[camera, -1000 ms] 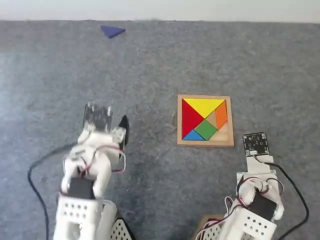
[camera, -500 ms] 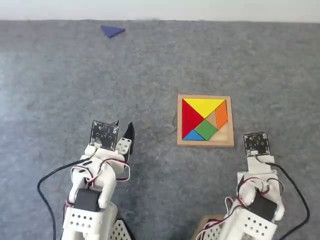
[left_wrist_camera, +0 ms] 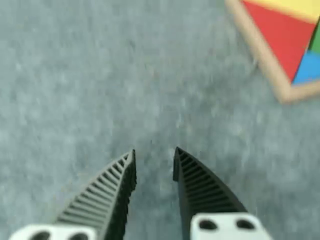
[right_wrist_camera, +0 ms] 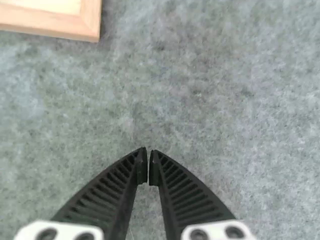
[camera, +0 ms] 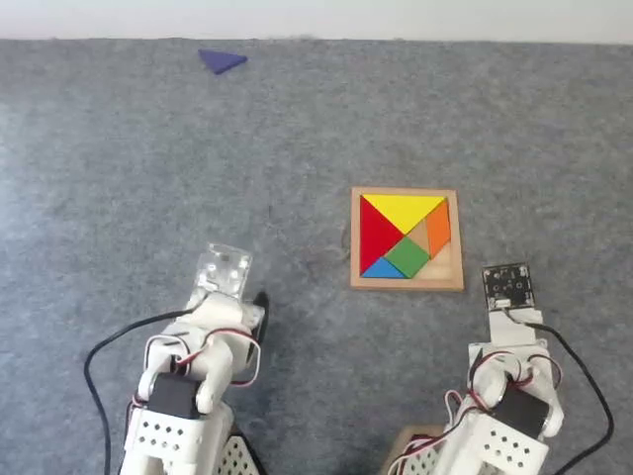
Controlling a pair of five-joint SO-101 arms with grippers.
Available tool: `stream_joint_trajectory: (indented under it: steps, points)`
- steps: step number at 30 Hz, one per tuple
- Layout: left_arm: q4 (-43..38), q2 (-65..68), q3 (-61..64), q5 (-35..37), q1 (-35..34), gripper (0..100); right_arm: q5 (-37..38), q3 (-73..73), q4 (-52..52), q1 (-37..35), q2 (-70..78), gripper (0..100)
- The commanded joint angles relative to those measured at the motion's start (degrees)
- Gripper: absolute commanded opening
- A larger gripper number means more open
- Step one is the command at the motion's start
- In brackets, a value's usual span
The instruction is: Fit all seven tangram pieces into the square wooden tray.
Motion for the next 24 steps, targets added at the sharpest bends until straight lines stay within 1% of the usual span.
stream_joint_trajectory:
  steps: [1,24]
  points:
    - [3.3,-3.1,-0.6,0.5,0.4,12,0.0,0.6,0.9,-0.3,-0.8,3.1]
    - [3.3,-4.7,-0.7,0.5,0.3,12,0.0,0.6,0.9,-0.4,-0.8,3.0]
